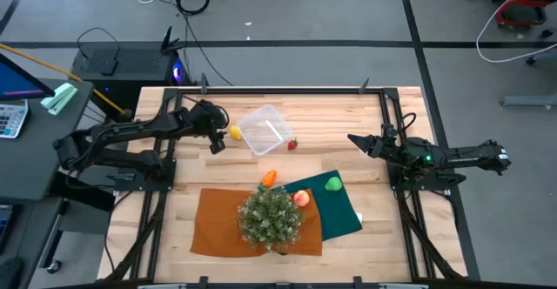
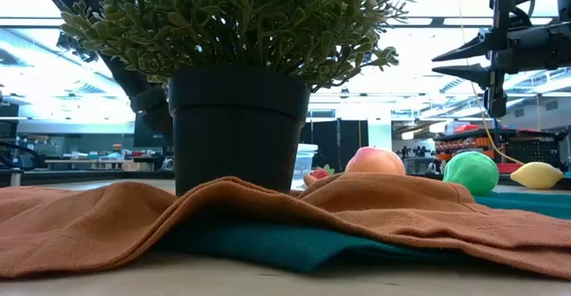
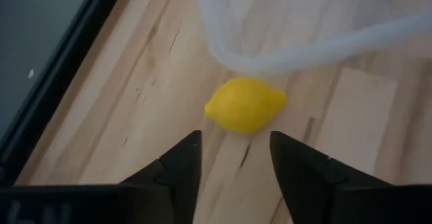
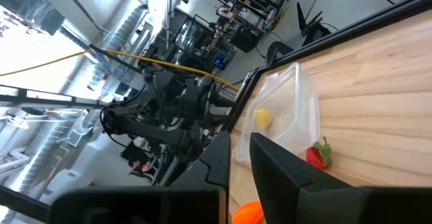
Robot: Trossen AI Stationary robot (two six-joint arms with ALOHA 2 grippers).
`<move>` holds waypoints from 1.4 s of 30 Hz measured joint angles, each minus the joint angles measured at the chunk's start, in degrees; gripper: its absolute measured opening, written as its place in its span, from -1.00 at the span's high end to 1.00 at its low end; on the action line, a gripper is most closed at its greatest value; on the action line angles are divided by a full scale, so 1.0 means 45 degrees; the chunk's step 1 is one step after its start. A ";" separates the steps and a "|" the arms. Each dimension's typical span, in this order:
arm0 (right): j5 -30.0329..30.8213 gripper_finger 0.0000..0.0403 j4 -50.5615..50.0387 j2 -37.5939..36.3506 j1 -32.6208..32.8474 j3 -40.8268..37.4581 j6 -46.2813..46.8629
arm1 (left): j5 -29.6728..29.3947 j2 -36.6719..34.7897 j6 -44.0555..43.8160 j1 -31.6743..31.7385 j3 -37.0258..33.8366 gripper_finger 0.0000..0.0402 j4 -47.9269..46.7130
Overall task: Pick and placing Produce into tupperware
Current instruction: Put the left lemon into the transparent container
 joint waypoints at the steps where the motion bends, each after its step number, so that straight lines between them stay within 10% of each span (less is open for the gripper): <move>1: 0.0000 0.86 0.0000 0.0000 0.0000 0.0000 0.0000 | 0.0000 0.0116 0.0124 0.0059 0.0000 -0.02 0.0009; 18: -0.0269 0.86 -0.0058 0.0010 0.0003 0.0000 -0.0010 | 0.0056 0.1718 -0.1616 0.0142 0.0000 -0.96 0.0455; 42: -0.0306 0.86 -0.0058 0.0011 0.0005 0.0005 0.0198 | -0.0097 0.4028 -0.2950 0.0016 0.0000 -0.99 0.3278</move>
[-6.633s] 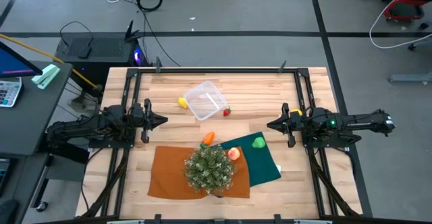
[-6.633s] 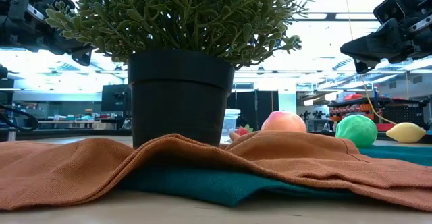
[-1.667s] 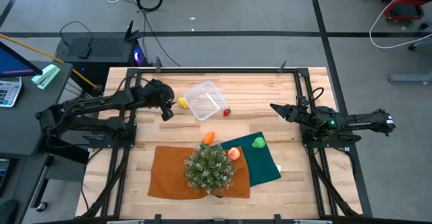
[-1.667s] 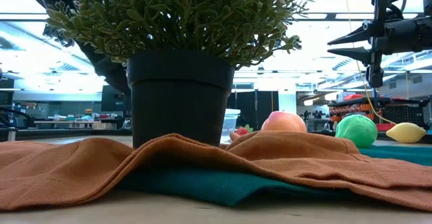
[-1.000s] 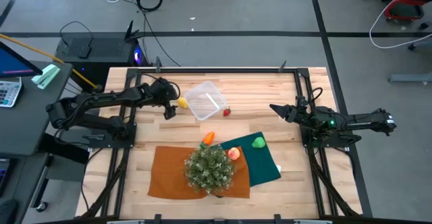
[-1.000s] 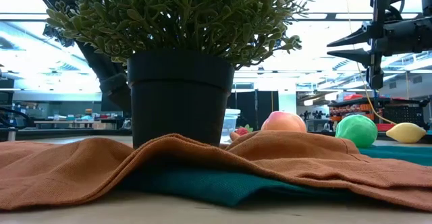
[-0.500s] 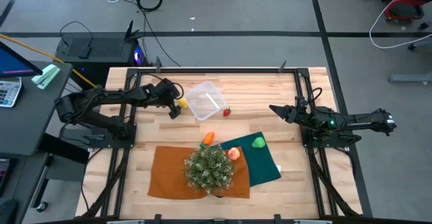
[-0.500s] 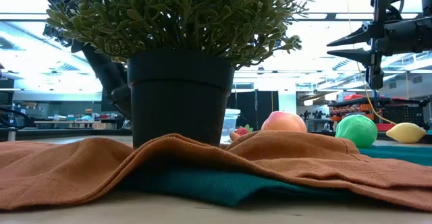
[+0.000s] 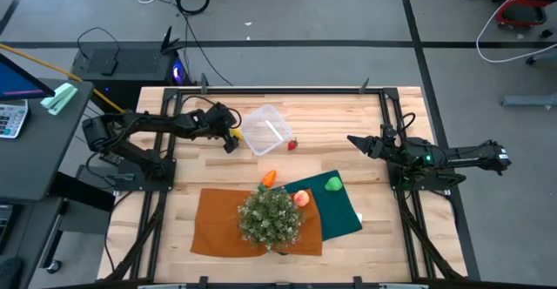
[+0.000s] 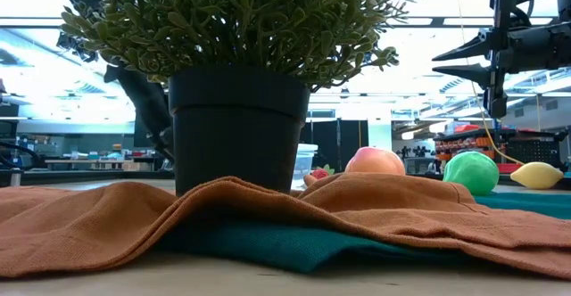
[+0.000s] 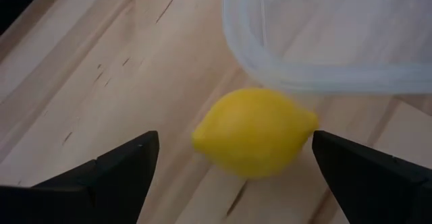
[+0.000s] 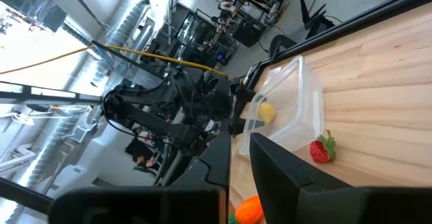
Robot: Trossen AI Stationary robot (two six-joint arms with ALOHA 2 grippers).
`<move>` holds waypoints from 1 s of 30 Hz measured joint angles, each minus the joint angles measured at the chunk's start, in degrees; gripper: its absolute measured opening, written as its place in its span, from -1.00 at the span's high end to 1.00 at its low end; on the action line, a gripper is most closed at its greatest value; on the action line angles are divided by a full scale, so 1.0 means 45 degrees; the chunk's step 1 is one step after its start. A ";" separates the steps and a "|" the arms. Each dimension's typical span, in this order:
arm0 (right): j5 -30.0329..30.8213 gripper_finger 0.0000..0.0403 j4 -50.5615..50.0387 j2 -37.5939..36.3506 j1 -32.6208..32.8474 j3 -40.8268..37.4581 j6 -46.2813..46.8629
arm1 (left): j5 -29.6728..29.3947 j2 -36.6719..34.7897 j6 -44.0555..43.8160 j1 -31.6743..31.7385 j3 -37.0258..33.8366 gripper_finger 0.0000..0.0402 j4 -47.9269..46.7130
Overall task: Pick and placing Produce into tupperware
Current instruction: Put the left lemon into the transparent container
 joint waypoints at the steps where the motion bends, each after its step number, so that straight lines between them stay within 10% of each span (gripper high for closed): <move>1: 0.0003 0.86 0.0000 0.0002 -0.0003 0.0000 0.0018 | 0.0000 0.0111 0.0041 0.0000 0.0000 -0.99 0.0078; 30: 0.0005 0.86 -0.0301 0.0003 0.0000 0.0000 0.0020 | 0.2006 0.1040 0.2629 0.0024 0.0015 -0.99 0.0492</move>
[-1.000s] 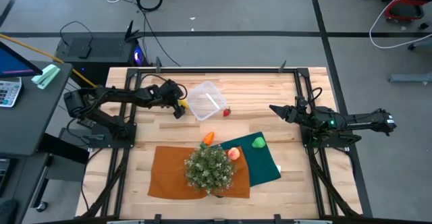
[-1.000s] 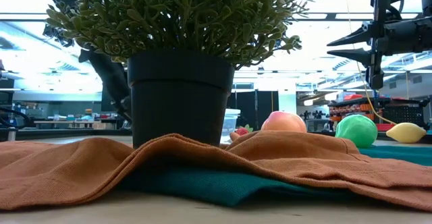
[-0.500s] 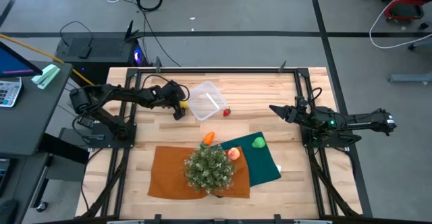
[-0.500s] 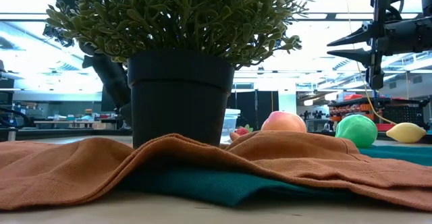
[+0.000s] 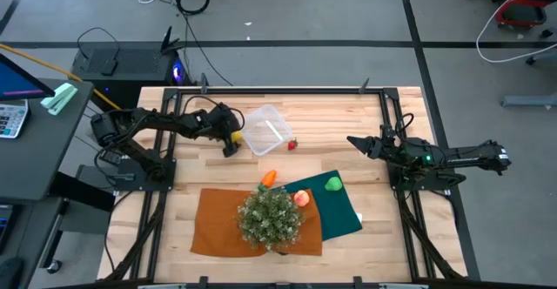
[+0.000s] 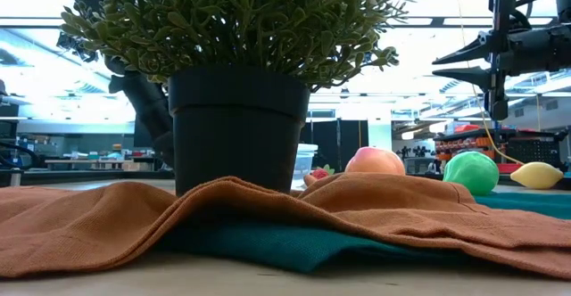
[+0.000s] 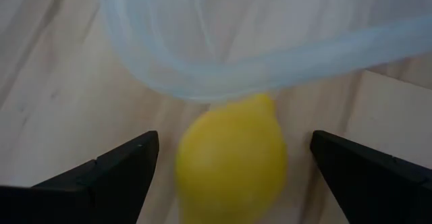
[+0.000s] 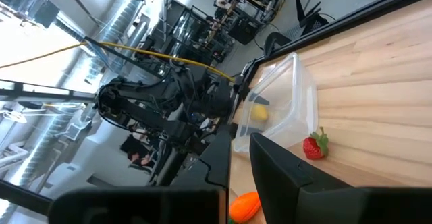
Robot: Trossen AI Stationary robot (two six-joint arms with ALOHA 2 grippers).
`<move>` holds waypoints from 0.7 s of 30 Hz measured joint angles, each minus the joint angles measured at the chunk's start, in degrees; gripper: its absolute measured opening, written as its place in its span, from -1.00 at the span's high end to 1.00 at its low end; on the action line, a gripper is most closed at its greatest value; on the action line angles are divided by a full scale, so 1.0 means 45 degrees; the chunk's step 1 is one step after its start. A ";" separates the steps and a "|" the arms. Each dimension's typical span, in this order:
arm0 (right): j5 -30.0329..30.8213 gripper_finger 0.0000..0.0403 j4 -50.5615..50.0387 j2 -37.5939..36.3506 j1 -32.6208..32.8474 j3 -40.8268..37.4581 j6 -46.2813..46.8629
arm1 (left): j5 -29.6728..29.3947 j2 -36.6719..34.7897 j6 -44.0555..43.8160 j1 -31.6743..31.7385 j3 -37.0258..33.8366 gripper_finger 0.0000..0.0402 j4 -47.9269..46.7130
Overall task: Pick and placing Produce into tupperware
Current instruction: Put the left lemon into the transparent container
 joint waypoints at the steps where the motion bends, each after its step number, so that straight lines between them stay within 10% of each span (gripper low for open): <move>1: 0.0000 0.86 0.0000 0.0000 0.0000 0.0000 0.0000 | 0.0044 -0.0005 -0.0019 0.0000 0.0005 -0.99 -0.0081; 21: 0.0005 0.86 -0.0126 0.0000 -0.0001 0.0000 0.0028 | 0.0122 -0.0005 -0.0395 -0.0019 -0.0010 -0.57 -0.0215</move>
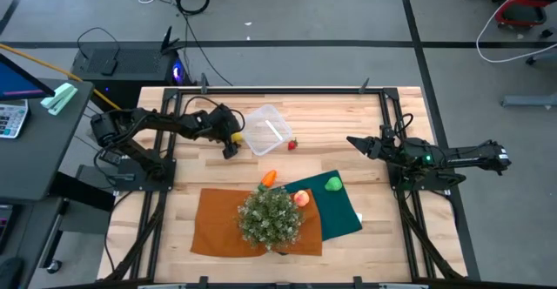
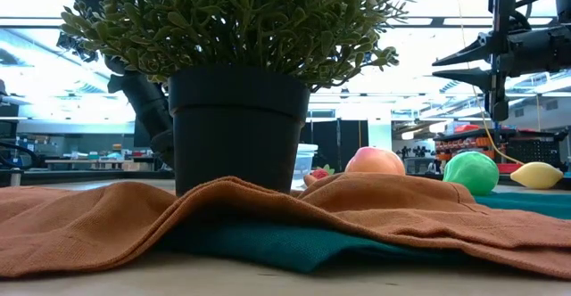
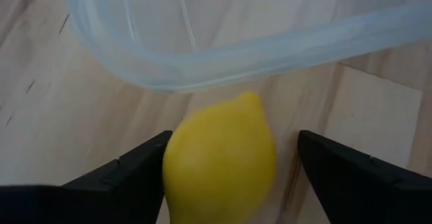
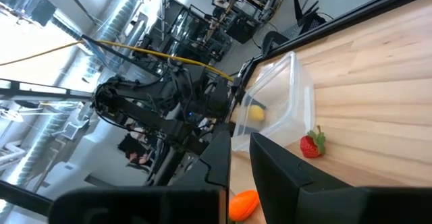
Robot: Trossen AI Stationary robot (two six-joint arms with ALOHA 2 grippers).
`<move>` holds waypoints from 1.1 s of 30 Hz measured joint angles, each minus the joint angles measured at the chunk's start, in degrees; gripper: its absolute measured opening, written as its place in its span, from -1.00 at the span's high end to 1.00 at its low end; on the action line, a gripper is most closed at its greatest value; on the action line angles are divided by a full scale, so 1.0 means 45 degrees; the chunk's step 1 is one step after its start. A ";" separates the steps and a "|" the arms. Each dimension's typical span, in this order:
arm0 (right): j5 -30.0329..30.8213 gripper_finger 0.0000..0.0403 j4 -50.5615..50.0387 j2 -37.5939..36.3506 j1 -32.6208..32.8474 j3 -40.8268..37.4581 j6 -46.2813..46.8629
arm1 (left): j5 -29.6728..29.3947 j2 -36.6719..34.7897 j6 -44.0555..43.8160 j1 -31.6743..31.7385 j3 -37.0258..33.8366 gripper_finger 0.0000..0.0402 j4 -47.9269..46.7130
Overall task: Pick and placing Produce into tupperware
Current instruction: Put the left lemon into the transparent container
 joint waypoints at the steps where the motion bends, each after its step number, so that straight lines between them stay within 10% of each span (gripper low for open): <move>1: 0.0000 0.86 0.0000 0.0000 -0.0001 0.0000 0.0030 | 0.0003 0.0000 0.0000 -0.0003 0.0000 -0.54 0.0000; 11: 0.0000 0.86 0.0000 0.0000 -0.0001 0.0000 0.0055 | -0.0175 -0.0002 -0.0639 0.0000 0.0000 -0.09 0.0003; 33: 0.0000 0.86 -0.0005 0.0000 -0.0003 0.0000 0.0055 | -0.0063 -0.0848 -0.1953 -0.0005 0.0758 -0.08 -0.2535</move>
